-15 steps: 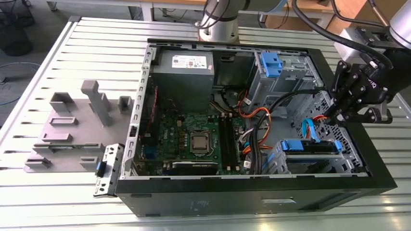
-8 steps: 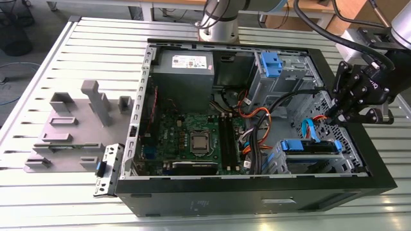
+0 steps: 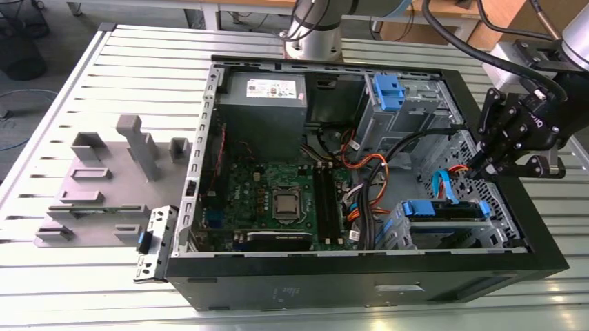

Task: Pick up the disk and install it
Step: 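Insert the second disk wire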

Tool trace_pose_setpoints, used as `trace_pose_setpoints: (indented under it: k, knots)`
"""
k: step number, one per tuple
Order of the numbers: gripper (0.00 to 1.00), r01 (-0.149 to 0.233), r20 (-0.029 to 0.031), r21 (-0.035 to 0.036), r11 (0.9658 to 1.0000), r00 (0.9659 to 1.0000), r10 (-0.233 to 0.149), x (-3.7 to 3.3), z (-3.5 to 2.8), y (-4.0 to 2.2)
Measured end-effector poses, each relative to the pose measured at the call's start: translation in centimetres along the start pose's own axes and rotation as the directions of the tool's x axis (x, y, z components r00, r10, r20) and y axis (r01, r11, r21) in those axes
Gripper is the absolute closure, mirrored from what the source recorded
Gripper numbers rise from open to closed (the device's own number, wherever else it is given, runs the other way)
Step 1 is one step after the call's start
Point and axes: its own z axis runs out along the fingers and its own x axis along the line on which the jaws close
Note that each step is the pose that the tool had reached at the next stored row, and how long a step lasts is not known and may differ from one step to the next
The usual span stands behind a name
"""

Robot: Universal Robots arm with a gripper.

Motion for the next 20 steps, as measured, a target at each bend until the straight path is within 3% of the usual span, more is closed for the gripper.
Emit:
trace_pose_setpoints:
  k: [7, 8, 20]
  knots:
    - [0.78, 0.0, 0.0, 0.0, 1.0, 1.0, 0.0, 0.0, 0.01, -0.01]
    - [0.84, 0.0, 0.0, 0.0, 1.0, 1.0, 0.0, 0.0, 0.01, -0.01]
    - [0.84, 0.0, 0.0003, 0.0003, 1.0, 1.0, 0.0, 0.0, 0.05, 0.02]
